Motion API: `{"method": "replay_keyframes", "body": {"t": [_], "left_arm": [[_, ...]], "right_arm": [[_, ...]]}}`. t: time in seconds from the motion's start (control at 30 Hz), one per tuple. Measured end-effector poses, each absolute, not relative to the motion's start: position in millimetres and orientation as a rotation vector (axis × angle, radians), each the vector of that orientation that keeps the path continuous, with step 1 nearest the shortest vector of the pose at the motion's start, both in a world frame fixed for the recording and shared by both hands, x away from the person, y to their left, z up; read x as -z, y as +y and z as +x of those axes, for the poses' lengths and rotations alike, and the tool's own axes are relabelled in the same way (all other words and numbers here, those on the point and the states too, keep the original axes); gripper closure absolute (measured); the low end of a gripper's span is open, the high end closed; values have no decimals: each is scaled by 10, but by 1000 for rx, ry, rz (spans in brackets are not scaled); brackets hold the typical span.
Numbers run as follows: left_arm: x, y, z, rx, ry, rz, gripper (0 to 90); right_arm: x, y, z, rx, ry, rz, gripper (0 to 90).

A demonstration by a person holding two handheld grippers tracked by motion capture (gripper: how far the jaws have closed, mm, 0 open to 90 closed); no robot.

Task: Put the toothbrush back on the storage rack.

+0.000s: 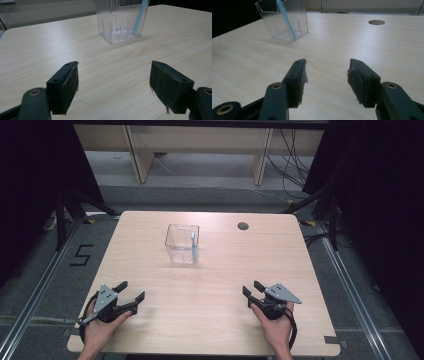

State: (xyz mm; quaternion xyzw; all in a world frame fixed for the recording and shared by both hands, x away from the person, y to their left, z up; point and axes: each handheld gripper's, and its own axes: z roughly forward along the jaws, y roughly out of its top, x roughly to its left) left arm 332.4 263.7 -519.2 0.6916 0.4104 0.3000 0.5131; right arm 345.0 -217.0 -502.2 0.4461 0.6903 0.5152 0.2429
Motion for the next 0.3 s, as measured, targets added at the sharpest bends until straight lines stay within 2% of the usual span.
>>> {"method": "replay_keyframes", "body": {"t": [0.3], "left_arm": [[5240, 2661, 3289, -734, 969, 1632, 229]], "right_arm": [[5038, -2140, 3458, -1415, 1887, 1237, 484]]}}
